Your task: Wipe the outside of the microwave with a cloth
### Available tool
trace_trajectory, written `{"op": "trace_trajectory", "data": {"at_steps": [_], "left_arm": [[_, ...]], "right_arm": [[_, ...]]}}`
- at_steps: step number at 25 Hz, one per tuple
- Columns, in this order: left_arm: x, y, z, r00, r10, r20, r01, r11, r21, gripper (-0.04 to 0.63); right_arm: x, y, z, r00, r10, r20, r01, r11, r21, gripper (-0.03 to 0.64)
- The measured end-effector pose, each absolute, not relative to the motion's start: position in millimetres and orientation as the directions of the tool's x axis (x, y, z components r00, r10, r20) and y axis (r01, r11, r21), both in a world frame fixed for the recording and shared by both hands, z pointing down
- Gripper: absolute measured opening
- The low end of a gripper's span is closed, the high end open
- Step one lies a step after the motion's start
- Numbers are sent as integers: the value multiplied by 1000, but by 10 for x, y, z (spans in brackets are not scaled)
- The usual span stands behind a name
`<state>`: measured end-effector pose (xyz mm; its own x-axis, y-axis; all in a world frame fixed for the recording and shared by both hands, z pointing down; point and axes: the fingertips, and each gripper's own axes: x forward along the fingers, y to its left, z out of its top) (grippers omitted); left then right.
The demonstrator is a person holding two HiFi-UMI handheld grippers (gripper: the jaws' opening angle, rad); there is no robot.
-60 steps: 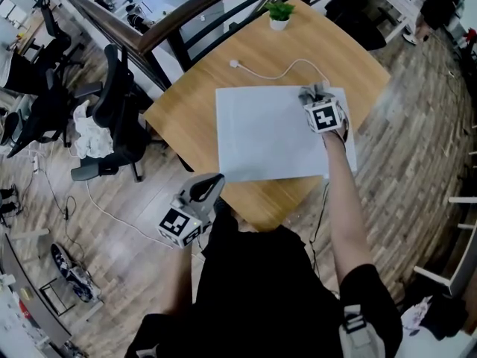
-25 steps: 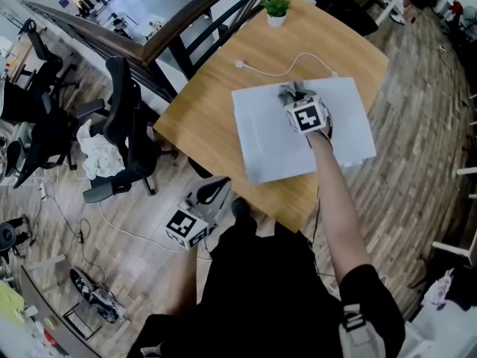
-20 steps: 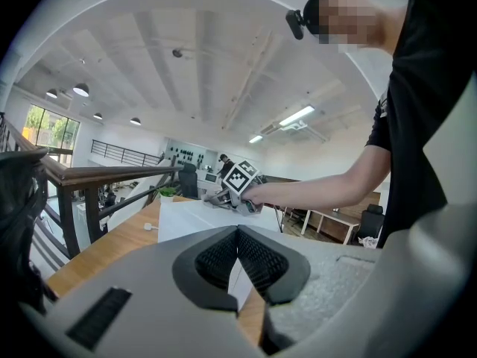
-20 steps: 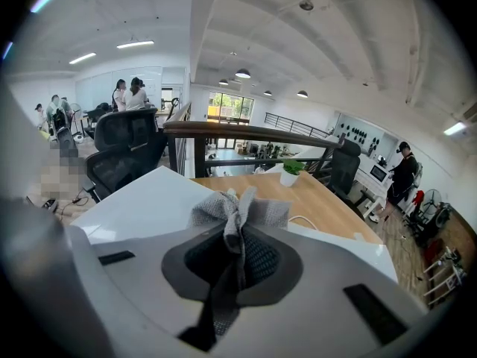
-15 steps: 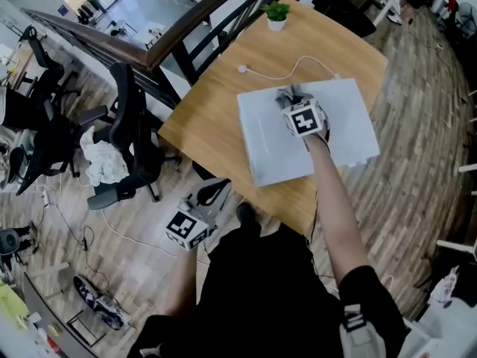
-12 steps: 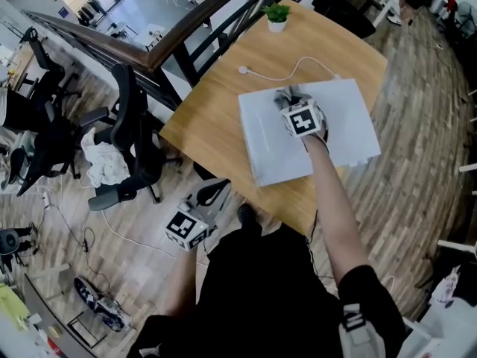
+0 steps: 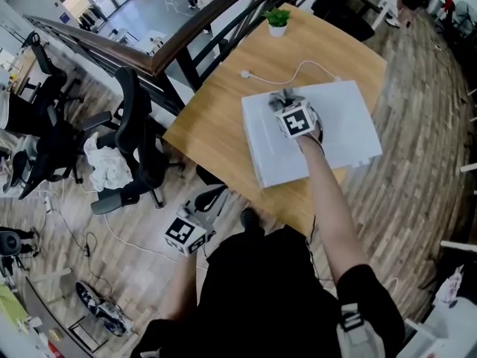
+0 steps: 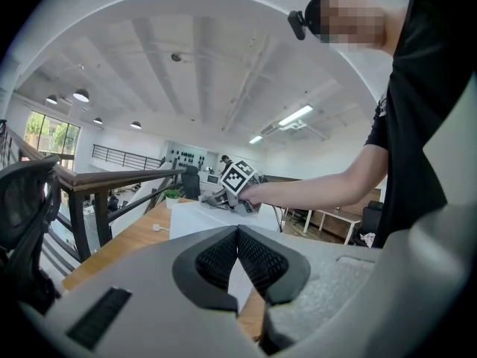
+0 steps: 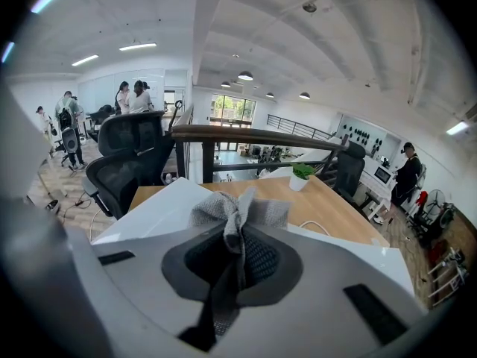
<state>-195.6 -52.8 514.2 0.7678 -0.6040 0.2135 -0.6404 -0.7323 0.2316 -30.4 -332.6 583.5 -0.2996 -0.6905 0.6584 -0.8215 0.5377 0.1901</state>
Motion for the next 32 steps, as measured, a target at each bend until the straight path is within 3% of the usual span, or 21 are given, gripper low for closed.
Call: {"op": "trace_trajectory", "data": {"at_steps": [32], "left_arm": [[-2220,-640,5131,735,-649,197,-678,-698,229,2]], "right_arm": [[-1160,-3297,5884,-379,-634,674,-739,646,192,20]]}}
